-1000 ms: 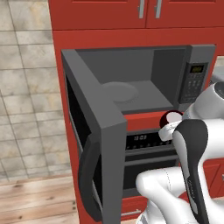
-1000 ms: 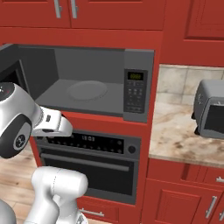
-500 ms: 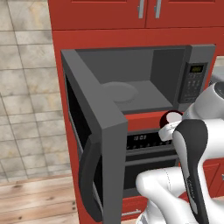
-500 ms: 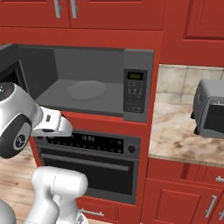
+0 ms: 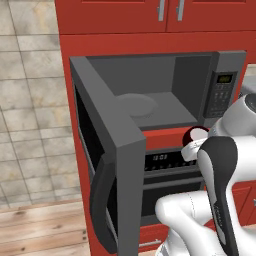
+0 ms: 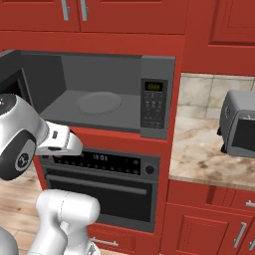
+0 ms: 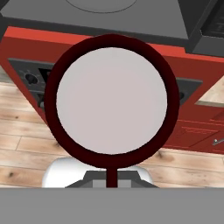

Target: Pick the mug from the counter and place it inside the microwave. Then close the microwave.

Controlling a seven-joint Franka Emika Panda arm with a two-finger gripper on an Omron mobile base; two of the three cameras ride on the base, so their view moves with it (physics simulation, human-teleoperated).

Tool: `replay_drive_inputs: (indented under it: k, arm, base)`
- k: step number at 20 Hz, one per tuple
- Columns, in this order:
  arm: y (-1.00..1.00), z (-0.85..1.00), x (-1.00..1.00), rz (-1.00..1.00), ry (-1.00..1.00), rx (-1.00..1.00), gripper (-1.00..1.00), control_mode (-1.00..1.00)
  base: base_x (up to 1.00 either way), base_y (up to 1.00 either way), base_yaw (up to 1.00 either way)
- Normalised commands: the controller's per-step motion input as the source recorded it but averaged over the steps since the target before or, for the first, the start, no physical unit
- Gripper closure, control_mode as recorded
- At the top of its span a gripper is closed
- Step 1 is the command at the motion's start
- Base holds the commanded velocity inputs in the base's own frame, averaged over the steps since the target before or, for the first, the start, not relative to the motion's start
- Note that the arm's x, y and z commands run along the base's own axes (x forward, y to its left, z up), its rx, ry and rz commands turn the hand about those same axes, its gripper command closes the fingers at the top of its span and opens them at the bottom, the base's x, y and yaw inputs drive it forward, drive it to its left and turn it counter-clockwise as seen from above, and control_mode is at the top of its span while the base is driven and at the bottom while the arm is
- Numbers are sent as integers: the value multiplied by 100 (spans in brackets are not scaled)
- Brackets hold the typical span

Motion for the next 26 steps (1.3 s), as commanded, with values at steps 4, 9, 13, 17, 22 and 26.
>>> replay_drive_inputs:
  k: [4,9,13,17,22,26]
  arm:
    - [0,0,0,0,0,0,100,-100]
    - [0,0,0,0,0,0,100,-100]
    - [2,0,0,9,-9,0,100,-100]
    - [2,0,0,16,-17,0,100,-100]
    - [2,17,3,12,-14,0,100,-100]
    - [0,37,47,0,5,0,100,-100]
  base:
    - [0,0,0]
    - [0,0,0]
    - [0,0,0]
    - [0,0,0]
    - [0,0,0]
    - [0,0,0]
